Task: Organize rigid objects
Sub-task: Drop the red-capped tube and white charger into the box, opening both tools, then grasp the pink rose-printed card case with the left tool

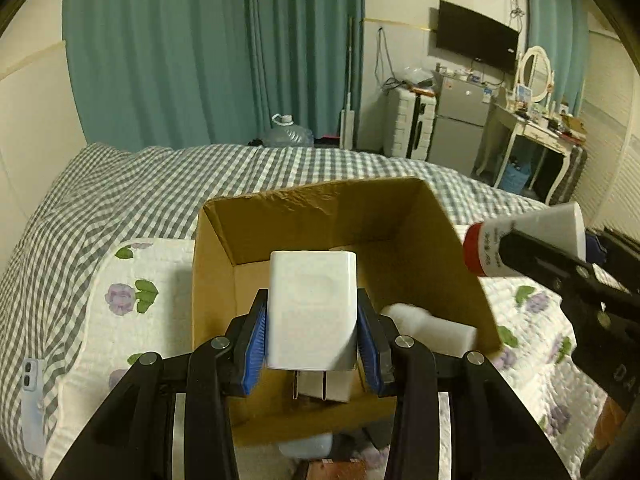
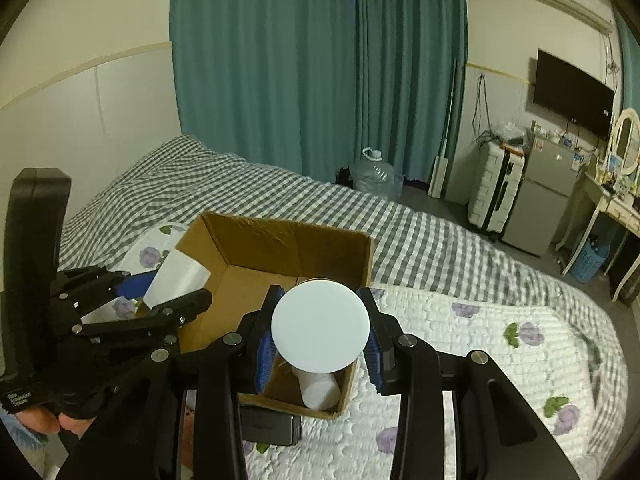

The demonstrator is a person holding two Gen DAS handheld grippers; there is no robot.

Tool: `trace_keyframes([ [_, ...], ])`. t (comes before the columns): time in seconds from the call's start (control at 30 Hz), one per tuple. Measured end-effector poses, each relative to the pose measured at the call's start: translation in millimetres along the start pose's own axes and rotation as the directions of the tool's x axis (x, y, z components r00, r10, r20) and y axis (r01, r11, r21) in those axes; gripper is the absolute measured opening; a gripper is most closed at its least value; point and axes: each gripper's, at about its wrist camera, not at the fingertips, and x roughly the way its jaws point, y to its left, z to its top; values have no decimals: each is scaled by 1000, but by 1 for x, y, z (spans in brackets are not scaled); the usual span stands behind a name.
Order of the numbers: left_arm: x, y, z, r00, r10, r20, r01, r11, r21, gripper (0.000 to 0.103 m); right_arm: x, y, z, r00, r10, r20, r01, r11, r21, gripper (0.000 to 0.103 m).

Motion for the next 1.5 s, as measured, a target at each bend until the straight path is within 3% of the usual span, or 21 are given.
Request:
trace_keyframes([
  [0.33,39,10,9,999,32,-10,-32,999,-6,41,42,-7,2,1000,23,-19,-23,1000,10,36],
  [0.43,45,15,10,1000,24,-11,-24,1000,-14,45,53,-8,0,999,29,-25,-29,999,15,36],
  [0.47,48,15,10,999,33,-15,-34,999,-14,52,56,-8,0,999,31,-28,-30,999,17,36],
  [0.87,43,18,9,999,51,-4,-51,999,3,56,89,-6,8,998,52,-38,-50,998,38,36],
  [0.9,41,17,8,999,52,-2,-52,999,3,56,91,-6,8,997,58,-44,-56,998,36,40],
  [0.93,39,17,8,999,50,2,-50,999,5,56,90,-5,8,998,55,-38,-53,998,32,54],
  [1.0,33,17,9,999,43,13,-43,999,9,56,84,-5,9,999,37,-10,-37,999,32,66],
  [1.2,-4,16,13,998,37,58,-37,999,-6,56,50,-13,16,1000,-1,18,0,998,59,67],
  [1.3,-30,15,12,996,34,82,-34,999,-4,58,19,-13,20,999,-19,37,16,998,66,79],
  [1.5,-78,20,-1,992,32,122,-32,999,-1,61,-44,3,16,994,-70,87,66,997,50,89],
])
